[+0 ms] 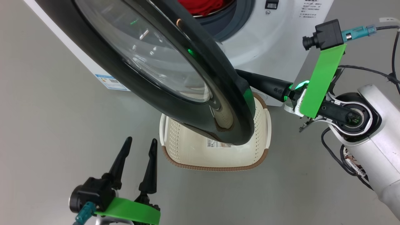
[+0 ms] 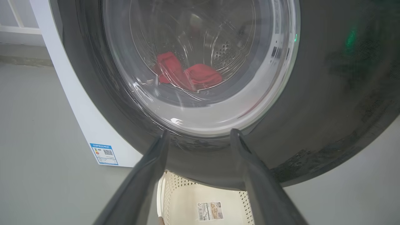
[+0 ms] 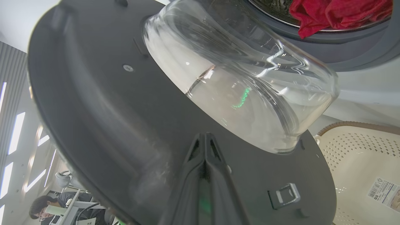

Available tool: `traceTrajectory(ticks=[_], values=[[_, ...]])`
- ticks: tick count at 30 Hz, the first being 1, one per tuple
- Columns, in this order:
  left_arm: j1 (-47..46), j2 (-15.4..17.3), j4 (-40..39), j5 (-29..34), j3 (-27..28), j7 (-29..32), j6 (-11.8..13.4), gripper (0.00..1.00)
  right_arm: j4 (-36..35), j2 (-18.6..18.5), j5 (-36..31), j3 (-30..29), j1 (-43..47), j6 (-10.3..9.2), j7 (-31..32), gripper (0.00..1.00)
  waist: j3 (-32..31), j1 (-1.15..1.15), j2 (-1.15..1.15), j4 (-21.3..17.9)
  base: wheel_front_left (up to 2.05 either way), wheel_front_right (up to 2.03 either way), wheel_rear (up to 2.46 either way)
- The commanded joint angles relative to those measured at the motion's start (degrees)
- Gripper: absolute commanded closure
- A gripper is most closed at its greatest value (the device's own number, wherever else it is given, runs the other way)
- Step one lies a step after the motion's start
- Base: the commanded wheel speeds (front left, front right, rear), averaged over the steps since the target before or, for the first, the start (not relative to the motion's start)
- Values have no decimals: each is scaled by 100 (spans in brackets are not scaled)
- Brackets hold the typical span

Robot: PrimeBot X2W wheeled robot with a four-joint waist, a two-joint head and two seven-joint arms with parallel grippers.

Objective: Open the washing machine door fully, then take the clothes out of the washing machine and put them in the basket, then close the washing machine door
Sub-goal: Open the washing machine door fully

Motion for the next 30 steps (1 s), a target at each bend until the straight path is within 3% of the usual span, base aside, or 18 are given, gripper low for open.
traceTrajectory(ticks=[1,5,6,9,11,12,13,14,30], values=[[107,63,-138,77,208,-70,-38,0,-192,106,-49,23,153,44,-8,100,-6,0,0,-8,0,0,0],[93,63,-141,75,203,-70,-68,0,-166,122,-145,-45,196,44,-126,100,-16,0,0,-25,0,0,0],[86,63,-141,74,201,-70,-86,0,-169,116,-178,-63,206,44,-166,95,-20,0,0,-30,0,0,0],[76,63,-123,90,211,-70,-130,0,-169,99,-256,-116,277,44,-300,64,-52,0,0,-62,0,0,0],[83,63,-101,107,235,-70,-146,0,-157,84,-312,-139,350,44,-404,52,-93,0,0,-100,0,0,0],[88,63,-90,116,251,-70,-156,0,-156,78,-327,-146,397,44,-449,40,-117,0,0,-123,0,0,0],[97,63,-82,123,267,-70,-173,0,-152,70,-341,-159,450,44,-505,14,-141,0,0,-148,0,0,0],[105,63,-73,129,285,-70,-188,0,-143,54,-367,-174,503,44,-570,0,-160,0,0,-173,0,0,0],[281,63,60,308,744,-70,-345,0,-8,-98,-573,-169,1635,44,-1607,0,-471,0,0,-737,0,0,0]])
